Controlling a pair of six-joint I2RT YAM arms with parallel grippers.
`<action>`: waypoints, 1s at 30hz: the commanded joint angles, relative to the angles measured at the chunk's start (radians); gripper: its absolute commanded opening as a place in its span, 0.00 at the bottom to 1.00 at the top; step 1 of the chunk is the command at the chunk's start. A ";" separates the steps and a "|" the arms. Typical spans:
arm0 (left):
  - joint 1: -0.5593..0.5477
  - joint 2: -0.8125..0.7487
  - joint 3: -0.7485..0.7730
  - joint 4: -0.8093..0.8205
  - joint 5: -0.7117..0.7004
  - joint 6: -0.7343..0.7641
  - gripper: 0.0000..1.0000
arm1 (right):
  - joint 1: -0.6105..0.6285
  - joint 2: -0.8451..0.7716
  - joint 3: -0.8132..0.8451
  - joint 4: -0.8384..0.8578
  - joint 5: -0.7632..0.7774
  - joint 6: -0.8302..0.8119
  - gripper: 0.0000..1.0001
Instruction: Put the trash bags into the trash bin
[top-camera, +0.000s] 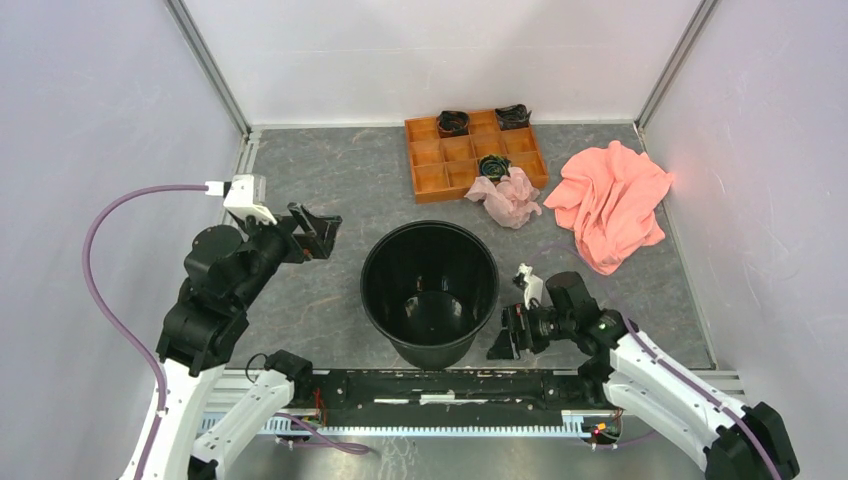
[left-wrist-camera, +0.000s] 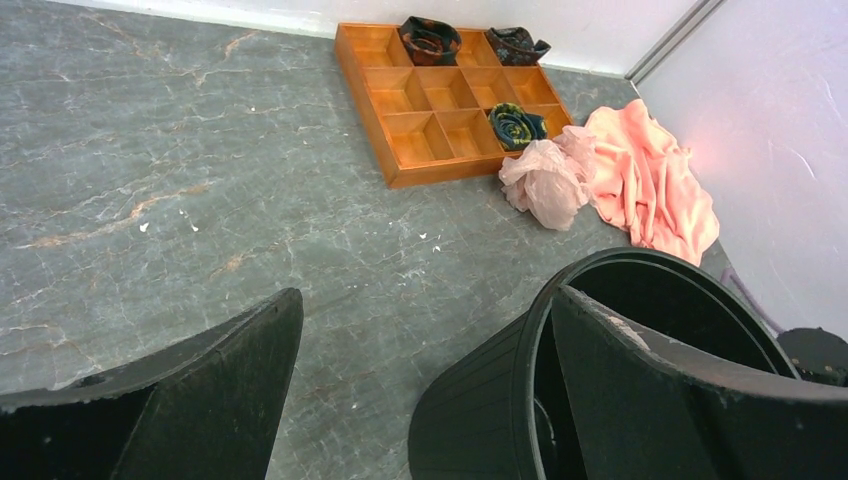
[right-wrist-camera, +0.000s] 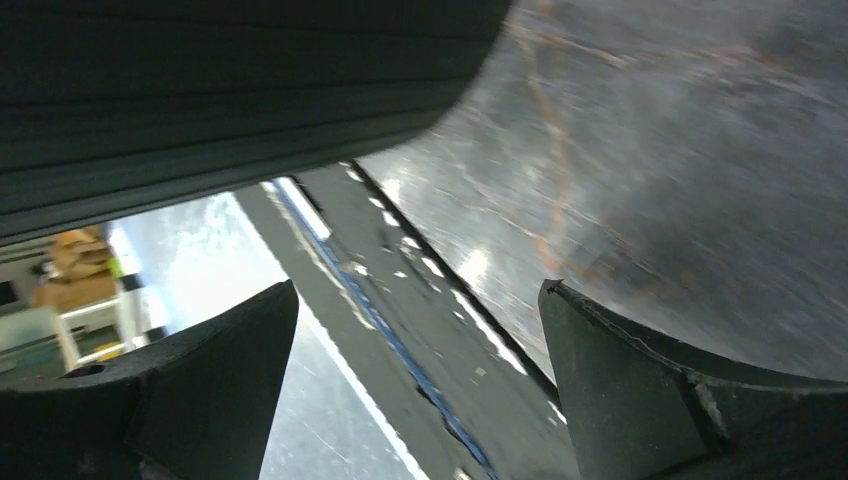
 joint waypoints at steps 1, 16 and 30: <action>0.006 -0.011 -0.006 0.013 0.016 -0.042 1.00 | 0.076 -0.086 -0.109 0.491 -0.107 0.375 0.98; 0.007 0.021 0.108 0.017 -0.093 0.000 1.00 | 0.274 0.308 0.003 1.038 0.357 0.444 0.98; 0.006 0.153 0.355 0.050 -0.006 0.014 1.00 | 0.316 0.782 0.459 0.981 0.555 0.159 0.98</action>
